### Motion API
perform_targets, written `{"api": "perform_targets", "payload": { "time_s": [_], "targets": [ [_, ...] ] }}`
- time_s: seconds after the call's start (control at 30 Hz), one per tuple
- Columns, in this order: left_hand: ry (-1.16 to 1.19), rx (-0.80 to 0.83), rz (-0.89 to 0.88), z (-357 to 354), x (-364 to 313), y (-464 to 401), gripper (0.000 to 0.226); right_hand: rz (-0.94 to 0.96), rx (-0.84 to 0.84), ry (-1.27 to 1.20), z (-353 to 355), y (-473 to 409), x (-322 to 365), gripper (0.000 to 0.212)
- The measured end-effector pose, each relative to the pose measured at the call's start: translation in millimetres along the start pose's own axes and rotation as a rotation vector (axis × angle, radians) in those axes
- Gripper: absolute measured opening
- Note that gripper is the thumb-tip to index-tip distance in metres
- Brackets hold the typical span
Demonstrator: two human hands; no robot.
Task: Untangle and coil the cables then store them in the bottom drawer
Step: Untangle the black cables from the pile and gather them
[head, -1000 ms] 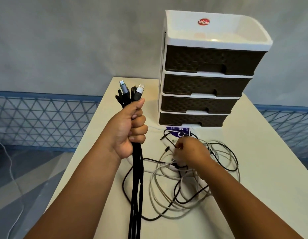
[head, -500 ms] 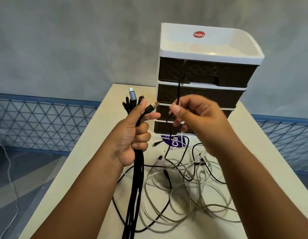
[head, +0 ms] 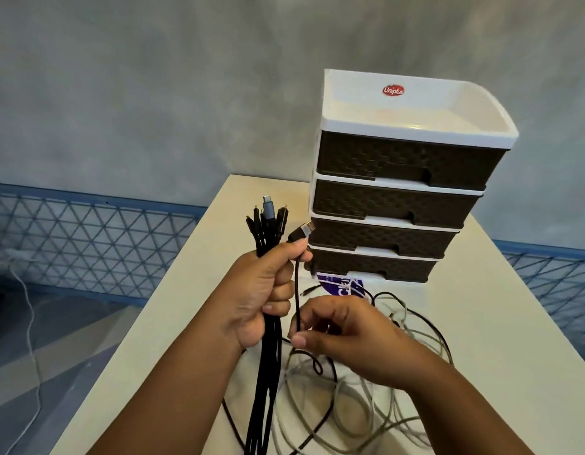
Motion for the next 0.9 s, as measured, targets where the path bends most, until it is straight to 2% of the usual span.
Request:
{"api": "perform_targets", "payload": {
  "time_s": [0.07, 0.17, 0.2, 0.3, 0.37, 0.47, 0.53, 0.6, 0.77, 0.9],
  "targets": [
    [0.009, 0.009, -0.003, -1.1, -0.1, 3.7, 0.022, -0.003, -0.065, -0.095, 9.3, -0.8, 2.7, 0.015],
    [-0.009, 0.042, -0.012, -2.7, -1.3, 11.0, 0.024, -0.144, -0.218, -0.582, 31.9, -10.2, -3.9, 0.05],
    [-0.02, 0.062, -0.012, -4.0, -1.3, 13.4, 0.024, -0.201, -0.232, -0.749, 35.4, -13.1, -3.6, 0.053],
    [-0.047, 0.129, -0.007, -8.0, 0.0, 20.1, 0.027, -0.298, -0.269, -1.066, 38.0, -18.1, 9.1, 0.036],
    [-0.059, 0.165, -0.008, -10.5, 0.1, 24.5, 0.026, -0.279, -0.302, -1.131, 37.6, -20.7, 20.0, 0.025],
    [-0.014, 0.197, -0.01, -12.7, -4.0, 29.7, 0.021, -0.177, -0.417, -1.145, 40.1, -20.1, 32.3, 0.016],
    [0.048, 0.181, 0.01, -11.0, -4.7, 29.3, 0.028, -0.05, -0.503, -1.178, 44.4, -12.7, 39.1, 0.014],
    [0.106, 0.137, 0.022, -6.0, -5.3, 26.3, 0.035, 0.043, -0.528, -1.091, 44.1, -2.4, 47.3, 0.013],
    [0.162, 0.06, -0.033, -0.8, -8.2, 21.6, 0.047, -0.041, -0.395, -0.636, 14.4, 5.2, 63.3, 0.014],
    [0.038, 0.049, -0.057, -3.9, -6.2, 22.6, 0.05, -0.082, -0.503, -0.409, 7.4, -2.2, 59.9, 0.02]
  ]
}}
Point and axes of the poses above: each hand's wrist, its own y-axis away from the middle knuckle, its own z-axis out of the back of the hand, x = y × z, the point moved 6 cm from there along -y, towards the middle knuckle, and after that the axes turned 5 degrees about -z, right-handed, at the moved point
